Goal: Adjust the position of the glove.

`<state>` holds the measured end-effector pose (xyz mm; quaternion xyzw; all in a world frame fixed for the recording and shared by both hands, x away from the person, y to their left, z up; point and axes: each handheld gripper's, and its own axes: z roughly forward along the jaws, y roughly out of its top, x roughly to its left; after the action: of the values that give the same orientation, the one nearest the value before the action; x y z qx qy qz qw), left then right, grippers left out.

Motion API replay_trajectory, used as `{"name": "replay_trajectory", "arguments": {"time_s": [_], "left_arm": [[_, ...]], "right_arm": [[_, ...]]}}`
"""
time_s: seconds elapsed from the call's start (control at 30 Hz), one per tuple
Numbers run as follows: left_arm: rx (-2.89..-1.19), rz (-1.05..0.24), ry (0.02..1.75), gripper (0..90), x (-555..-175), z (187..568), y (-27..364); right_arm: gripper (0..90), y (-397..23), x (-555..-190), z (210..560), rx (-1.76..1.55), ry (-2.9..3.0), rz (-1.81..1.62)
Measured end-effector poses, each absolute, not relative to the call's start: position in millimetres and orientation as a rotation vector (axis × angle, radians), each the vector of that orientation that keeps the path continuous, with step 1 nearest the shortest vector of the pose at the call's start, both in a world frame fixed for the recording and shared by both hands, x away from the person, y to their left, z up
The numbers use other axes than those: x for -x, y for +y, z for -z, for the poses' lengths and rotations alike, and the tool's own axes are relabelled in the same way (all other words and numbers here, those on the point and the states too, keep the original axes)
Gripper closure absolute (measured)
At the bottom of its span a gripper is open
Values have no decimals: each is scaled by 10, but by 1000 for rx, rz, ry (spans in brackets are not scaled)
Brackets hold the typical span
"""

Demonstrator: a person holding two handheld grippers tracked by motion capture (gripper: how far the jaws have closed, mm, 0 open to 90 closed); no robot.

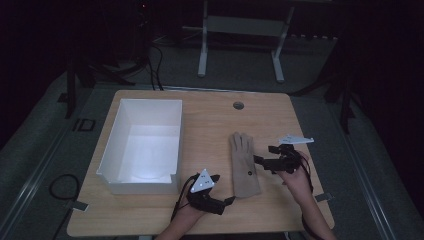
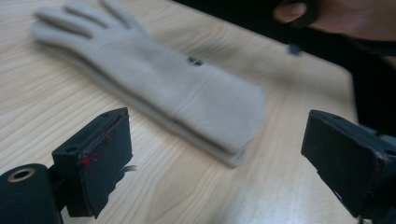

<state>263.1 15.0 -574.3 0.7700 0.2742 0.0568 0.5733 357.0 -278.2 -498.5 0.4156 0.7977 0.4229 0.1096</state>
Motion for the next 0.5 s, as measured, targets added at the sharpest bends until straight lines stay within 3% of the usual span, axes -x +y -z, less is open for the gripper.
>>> {"name": "replay_trajectory", "arguments": {"time_s": [0.2, 0.37, 0.5], "left_arm": [[-1866, -130, 549, 144, -2678, 5687, -16], [-1880, -103, 507, 157, -2720, 5625, -174], [-1900, -101, 480, 164, -2769, 5580, -281]], "right_arm": [[159, -2757, -3690, 4998, -1264, 2355, -1291], [437, -2701, -3856, 5010, -1276, 2348, -1250], [406, -2606, -4025, 5074, -1329, 2346, -1220]]}}
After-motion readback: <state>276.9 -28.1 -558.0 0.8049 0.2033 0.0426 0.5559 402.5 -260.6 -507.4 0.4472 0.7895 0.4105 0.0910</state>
